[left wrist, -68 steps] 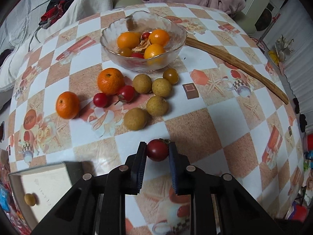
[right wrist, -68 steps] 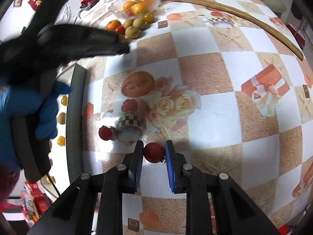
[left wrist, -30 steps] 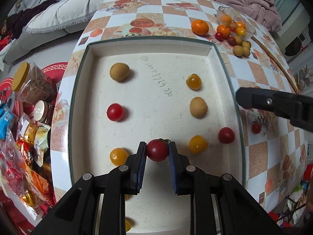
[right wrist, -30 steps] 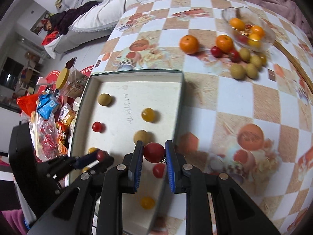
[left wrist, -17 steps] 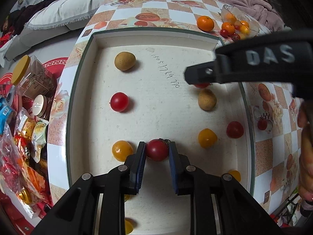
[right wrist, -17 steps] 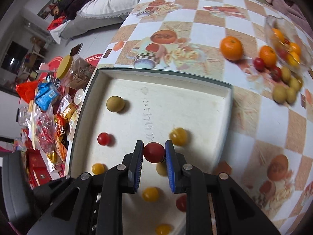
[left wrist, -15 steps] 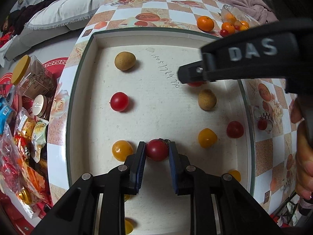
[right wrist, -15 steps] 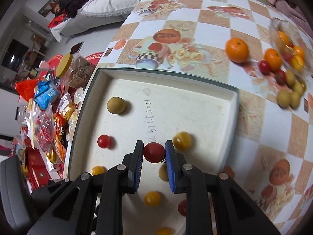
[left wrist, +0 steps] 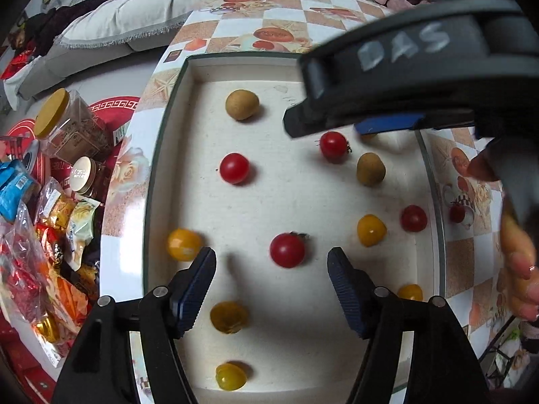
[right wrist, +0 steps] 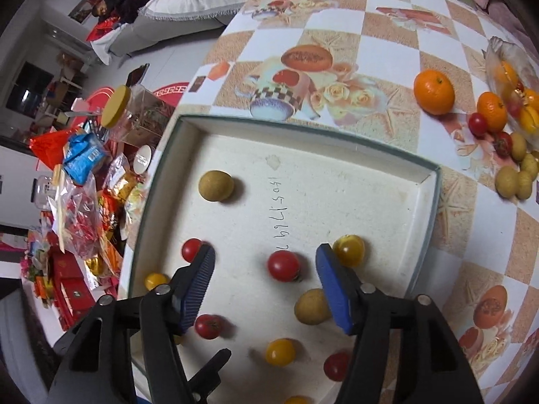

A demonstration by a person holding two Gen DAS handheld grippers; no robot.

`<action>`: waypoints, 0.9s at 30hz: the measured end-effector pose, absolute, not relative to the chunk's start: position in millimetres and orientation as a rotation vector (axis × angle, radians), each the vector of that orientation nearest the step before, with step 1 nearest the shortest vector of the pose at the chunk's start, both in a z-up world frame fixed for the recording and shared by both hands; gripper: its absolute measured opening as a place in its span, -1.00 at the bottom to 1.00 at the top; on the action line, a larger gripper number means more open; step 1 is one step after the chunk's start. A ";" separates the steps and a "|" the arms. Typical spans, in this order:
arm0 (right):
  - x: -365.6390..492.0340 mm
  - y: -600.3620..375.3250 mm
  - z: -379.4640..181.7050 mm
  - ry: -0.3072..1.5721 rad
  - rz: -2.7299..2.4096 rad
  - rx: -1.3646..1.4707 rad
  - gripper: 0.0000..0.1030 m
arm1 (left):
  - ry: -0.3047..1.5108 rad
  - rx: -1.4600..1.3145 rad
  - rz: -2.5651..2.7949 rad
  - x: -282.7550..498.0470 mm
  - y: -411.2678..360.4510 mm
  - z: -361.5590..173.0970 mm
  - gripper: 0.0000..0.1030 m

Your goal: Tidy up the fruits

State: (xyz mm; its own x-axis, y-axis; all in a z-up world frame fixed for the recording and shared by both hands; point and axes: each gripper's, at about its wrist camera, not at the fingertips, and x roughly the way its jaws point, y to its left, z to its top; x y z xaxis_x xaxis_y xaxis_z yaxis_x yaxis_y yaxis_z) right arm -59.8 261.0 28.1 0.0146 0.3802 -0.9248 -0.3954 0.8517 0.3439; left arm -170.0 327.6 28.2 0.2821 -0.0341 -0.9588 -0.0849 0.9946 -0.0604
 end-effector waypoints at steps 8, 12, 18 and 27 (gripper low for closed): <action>-74.0 242.1 58.8 1.407 0.546 -0.026 0.67 | 1.309 -0.082 0.062 -172.0 330.8 41.2 0.40; -88.3 229.2 67.6 1.406 0.518 -0.048 0.86 | 1.306 -0.072 0.065 -175.5 331.5 48.6 0.76; -109.1 215.1 75.4 1.419 0.491 -0.098 1.00 | 1.327 -0.055 0.060 -180.9 331.1 55.6 0.76; -132.2 202.9 88.0 1.431 0.446 -0.168 1.00 | 1.332 0.011 0.043 -194.1 327.9 71.1 0.99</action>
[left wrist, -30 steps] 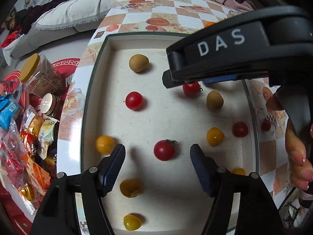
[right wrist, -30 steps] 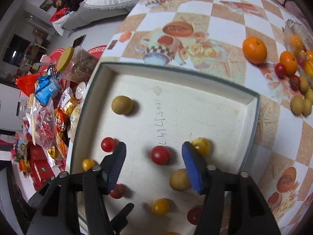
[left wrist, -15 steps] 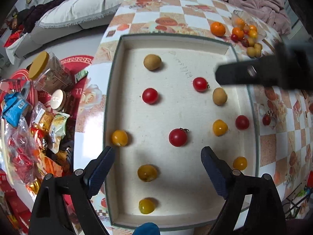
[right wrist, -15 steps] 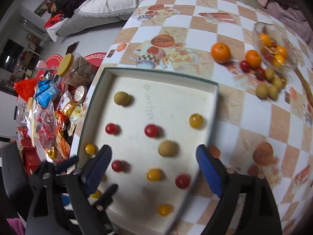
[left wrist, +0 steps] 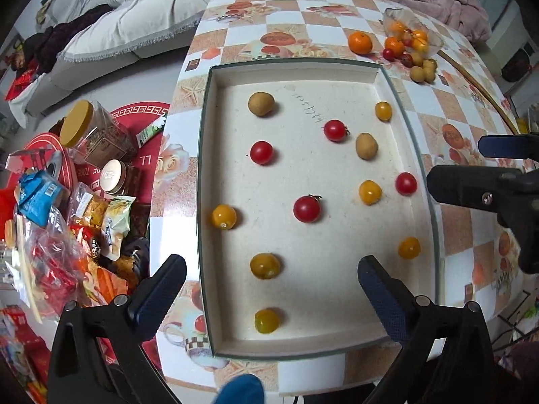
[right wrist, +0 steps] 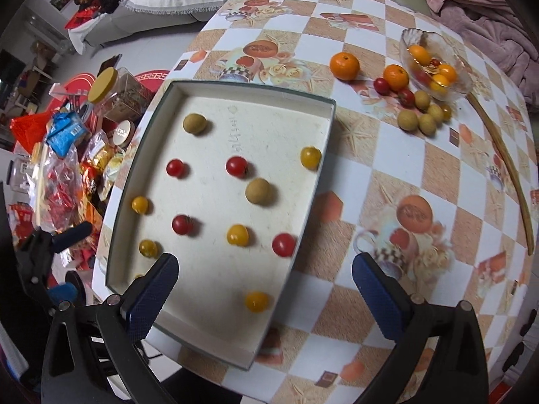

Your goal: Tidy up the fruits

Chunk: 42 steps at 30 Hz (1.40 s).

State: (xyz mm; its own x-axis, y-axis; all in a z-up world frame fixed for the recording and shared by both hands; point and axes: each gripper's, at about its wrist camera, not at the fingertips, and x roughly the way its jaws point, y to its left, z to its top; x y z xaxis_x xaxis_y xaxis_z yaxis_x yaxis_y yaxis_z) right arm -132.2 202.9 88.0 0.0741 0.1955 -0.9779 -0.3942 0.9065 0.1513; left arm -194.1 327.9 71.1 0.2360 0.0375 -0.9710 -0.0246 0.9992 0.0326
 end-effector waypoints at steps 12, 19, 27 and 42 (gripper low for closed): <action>-154.7 196.2 106.9 1.452 0.458 -0.253 1.00 | 1.382 0.098 0.014 -209.9 324.8 90.9 0.99; -161.6 197.8 111.5 1.465 0.480 -0.284 1.00 | 1.386 0.113 0.006 -212.7 324.8 98.7 0.99; -161.1 205.3 113.6 1.461 0.504 -0.321 1.00 | 1.373 0.114 0.005 -209.9 321.5 104.3 0.99; -159.2 205.3 112.3 1.460 0.513 -0.323 1.00 | 1.376 0.116 0.002 -205.6 316.4 104.4 0.99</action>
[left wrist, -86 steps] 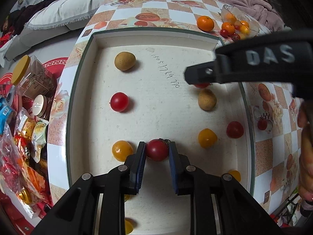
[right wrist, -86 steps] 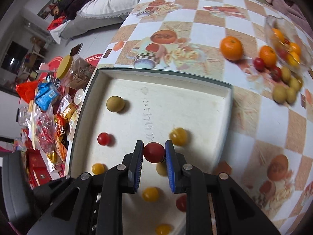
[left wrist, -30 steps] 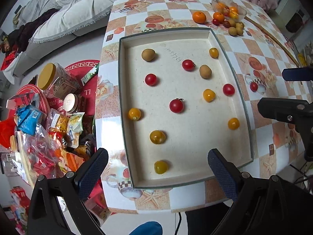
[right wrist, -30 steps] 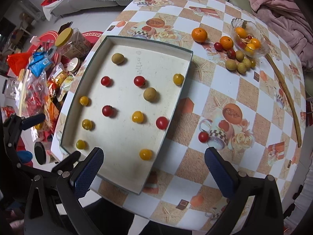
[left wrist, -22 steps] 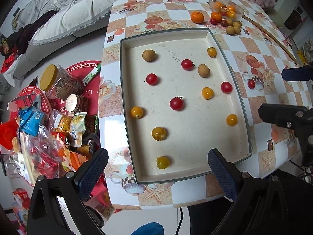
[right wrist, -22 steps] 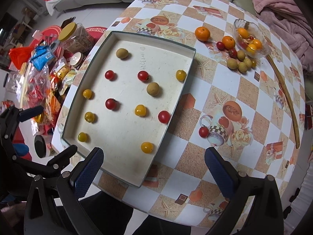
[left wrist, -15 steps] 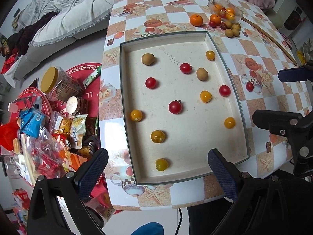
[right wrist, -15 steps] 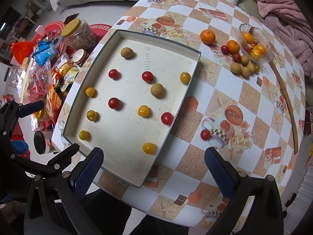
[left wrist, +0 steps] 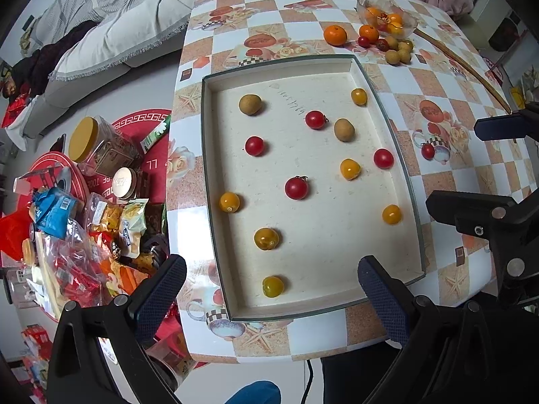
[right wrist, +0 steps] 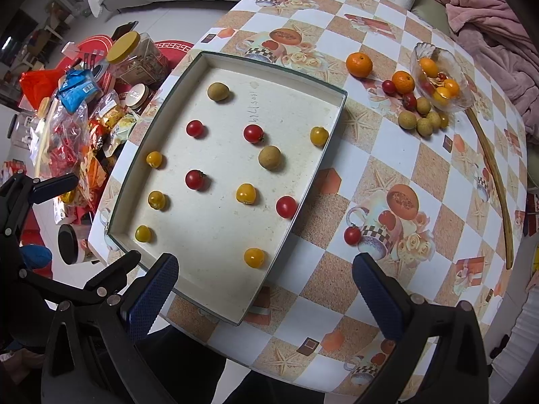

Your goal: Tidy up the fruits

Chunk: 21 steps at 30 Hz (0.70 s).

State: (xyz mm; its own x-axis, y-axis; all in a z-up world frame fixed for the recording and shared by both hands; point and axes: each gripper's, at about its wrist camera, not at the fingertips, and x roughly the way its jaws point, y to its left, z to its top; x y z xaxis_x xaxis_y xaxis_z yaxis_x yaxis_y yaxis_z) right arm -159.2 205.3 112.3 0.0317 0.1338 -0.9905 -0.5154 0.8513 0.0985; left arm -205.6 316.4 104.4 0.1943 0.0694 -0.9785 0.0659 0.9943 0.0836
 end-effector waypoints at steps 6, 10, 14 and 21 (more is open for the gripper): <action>-158.9 205.4 112.5 1.460 0.511 -0.322 1.00 | 1.379 0.114 0.000 -204.4 313.7 103.6 0.99; -158.3 205.1 112.3 1.462 0.513 -0.324 1.00 | 1.383 0.114 -0.011 -202.3 310.9 102.5 0.99; -158.1 205.2 112.2 1.462 0.512 -0.323 1.00 | 1.389 0.111 -0.022 -200.7 309.0 101.2 0.99; -157.6 205.5 111.9 1.462 0.512 -0.323 1.00 | 1.395 0.106 -0.028 -199.7 308.2 99.6 0.99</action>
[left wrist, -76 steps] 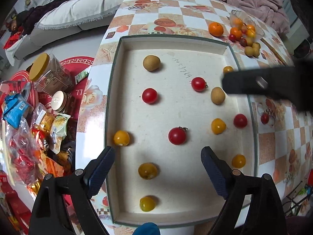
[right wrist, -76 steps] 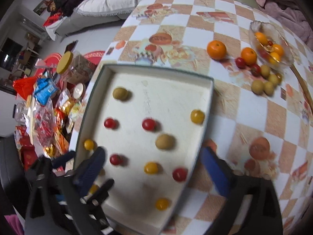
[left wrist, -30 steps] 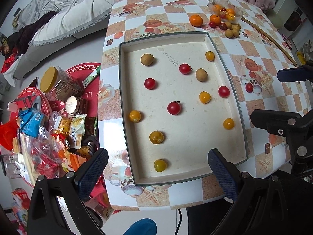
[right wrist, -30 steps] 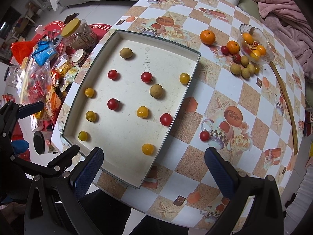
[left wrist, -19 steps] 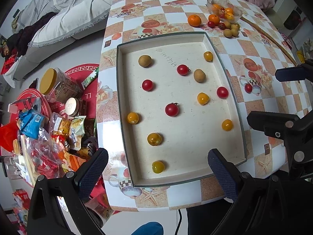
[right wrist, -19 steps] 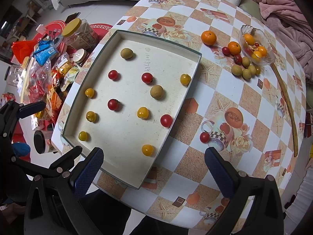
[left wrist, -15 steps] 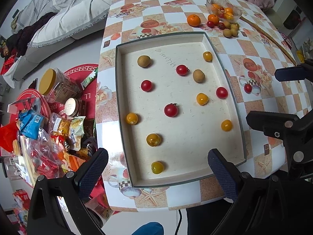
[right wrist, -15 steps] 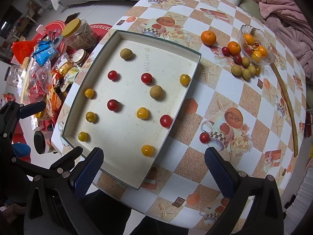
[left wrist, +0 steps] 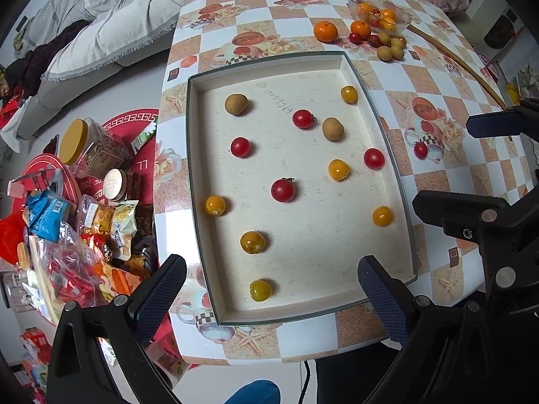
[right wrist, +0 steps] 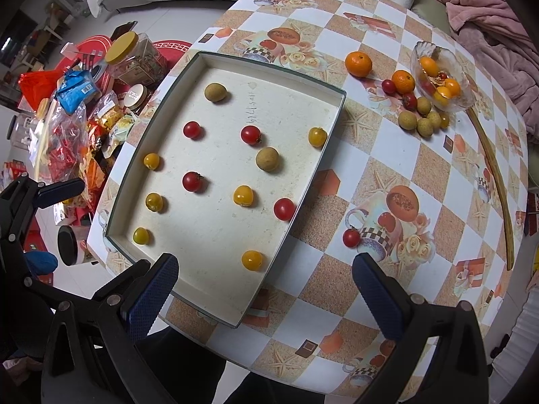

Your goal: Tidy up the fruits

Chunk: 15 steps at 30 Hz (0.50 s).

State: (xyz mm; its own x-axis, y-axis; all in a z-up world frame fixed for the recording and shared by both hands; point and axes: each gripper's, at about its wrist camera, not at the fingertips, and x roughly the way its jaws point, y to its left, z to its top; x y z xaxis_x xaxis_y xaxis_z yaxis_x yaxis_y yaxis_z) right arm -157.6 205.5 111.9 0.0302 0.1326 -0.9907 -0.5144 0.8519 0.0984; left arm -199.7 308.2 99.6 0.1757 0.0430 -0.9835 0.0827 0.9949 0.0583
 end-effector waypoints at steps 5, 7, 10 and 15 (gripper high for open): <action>-157.6 205.9 111.7 1.462 0.512 -0.324 1.00 | 1.396 0.098 -0.024 -199.3 309.0 99.2 0.99; -157.5 206.1 111.5 1.462 0.513 -0.324 1.00 | 1.397 0.096 -0.022 -198.9 309.1 98.7 0.99; -157.7 206.4 111.4 1.463 0.513 -0.323 1.00 | 1.401 0.090 -0.020 -198.4 309.4 97.8 0.99; -157.4 206.6 111.3 1.463 0.511 -0.322 1.00 | 1.394 0.079 -0.021 -198.8 310.3 98.0 0.99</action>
